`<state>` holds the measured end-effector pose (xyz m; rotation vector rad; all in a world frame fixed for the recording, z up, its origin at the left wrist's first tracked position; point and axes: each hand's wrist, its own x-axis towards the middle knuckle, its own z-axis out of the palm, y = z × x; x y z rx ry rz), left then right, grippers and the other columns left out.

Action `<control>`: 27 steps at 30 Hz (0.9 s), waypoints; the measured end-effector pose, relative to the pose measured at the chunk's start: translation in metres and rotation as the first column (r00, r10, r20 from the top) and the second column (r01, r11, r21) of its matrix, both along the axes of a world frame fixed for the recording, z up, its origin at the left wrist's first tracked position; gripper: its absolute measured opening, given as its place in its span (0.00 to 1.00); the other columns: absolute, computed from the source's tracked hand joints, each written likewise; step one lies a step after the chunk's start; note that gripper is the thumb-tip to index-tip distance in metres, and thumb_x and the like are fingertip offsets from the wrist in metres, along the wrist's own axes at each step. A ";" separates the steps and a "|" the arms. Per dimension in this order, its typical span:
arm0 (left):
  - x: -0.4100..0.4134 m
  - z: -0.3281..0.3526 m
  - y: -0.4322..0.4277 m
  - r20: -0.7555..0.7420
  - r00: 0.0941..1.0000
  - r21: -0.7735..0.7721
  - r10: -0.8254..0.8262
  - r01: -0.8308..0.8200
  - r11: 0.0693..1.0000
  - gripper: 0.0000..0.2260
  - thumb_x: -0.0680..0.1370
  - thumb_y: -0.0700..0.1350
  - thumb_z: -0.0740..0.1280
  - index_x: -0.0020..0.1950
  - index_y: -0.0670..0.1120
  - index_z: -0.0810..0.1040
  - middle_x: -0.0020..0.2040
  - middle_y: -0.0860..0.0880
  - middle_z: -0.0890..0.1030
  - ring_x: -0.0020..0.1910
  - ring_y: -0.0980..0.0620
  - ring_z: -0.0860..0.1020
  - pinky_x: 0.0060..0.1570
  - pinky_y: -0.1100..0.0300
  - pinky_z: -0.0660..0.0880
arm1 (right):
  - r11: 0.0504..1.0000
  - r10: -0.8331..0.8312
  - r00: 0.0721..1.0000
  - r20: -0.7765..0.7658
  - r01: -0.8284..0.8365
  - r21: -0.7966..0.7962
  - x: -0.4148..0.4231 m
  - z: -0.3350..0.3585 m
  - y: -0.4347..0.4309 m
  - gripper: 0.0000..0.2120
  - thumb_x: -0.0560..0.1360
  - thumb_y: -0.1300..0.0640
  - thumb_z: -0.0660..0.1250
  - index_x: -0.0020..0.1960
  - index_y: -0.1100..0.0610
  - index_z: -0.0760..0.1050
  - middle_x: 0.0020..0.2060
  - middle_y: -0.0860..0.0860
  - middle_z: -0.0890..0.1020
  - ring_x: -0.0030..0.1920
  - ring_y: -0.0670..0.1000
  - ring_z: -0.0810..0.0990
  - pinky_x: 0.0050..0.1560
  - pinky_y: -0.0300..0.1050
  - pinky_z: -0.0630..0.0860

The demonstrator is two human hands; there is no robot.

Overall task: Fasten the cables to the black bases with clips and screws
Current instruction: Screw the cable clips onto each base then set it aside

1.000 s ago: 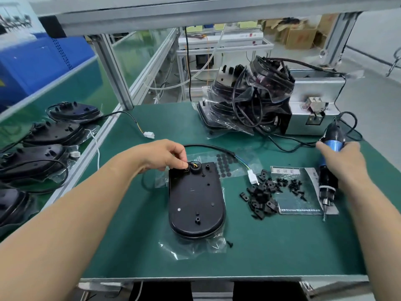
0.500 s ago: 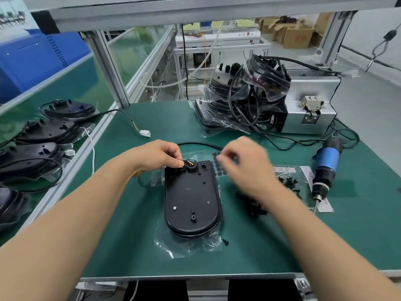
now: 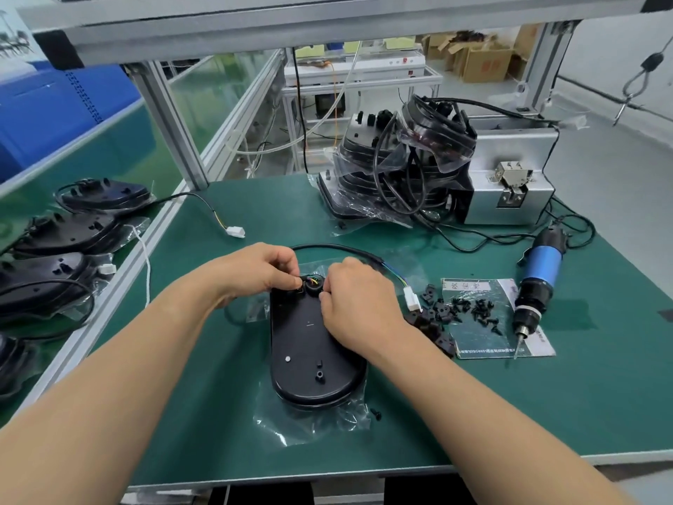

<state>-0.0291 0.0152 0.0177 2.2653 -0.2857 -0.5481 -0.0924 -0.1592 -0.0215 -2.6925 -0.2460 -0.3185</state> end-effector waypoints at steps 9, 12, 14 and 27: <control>0.007 0.016 0.009 -0.099 0.987 0.130 -0.125 0.137 0.982 0.02 0.74 0.38 0.72 0.43 0.44 0.81 0.40 0.48 0.81 0.41 0.55 0.76 0.48 0.64 0.70 | 0.982 -0.114 0.979 -0.172 0.137 0.131 0.014 0.008 -0.086 0.03 0.70 0.54 0.67 0.39 0.50 0.74 0.42 0.46 0.76 0.45 0.51 0.75 0.43 0.45 0.69; 0.023 0.023 -0.003 -0.099 0.988 0.077 -0.122 0.130 0.988 0.05 0.76 0.43 0.71 0.51 0.47 0.83 0.50 0.50 0.84 0.51 0.58 0.79 0.57 0.64 0.71 | 0.991 -0.134 0.946 -0.296 0.125 -0.049 0.024 0.005 -0.114 0.03 0.71 0.53 0.67 0.39 0.49 0.75 0.42 0.45 0.76 0.47 0.52 0.77 0.44 0.45 0.71; 0.042 0.018 -0.026 0.086 0.994 0.145 -0.075 0.062 0.988 0.08 0.77 0.44 0.70 0.55 0.49 0.83 0.54 0.52 0.83 0.57 0.56 0.78 0.63 0.59 0.71 | 0.992 -0.130 0.949 -0.287 0.126 -0.032 0.036 0.010 -0.120 0.06 0.73 0.52 0.67 0.37 0.49 0.75 0.41 0.47 0.79 0.47 0.53 0.78 0.47 0.46 0.75; 0.087 -0.032 -0.083 0.356 0.903 0.205 -0.241 0.177 0.963 0.08 0.74 0.38 0.72 0.44 0.48 0.74 0.41 0.51 0.76 0.43 0.49 0.74 0.49 0.56 0.73 | 0.997 0.012 0.953 -0.304 -0.033 -0.067 0.104 0.001 -0.105 0.14 0.76 0.61 0.68 0.59 0.50 0.82 0.49 0.50 0.83 0.54 0.52 0.80 0.53 0.39 0.73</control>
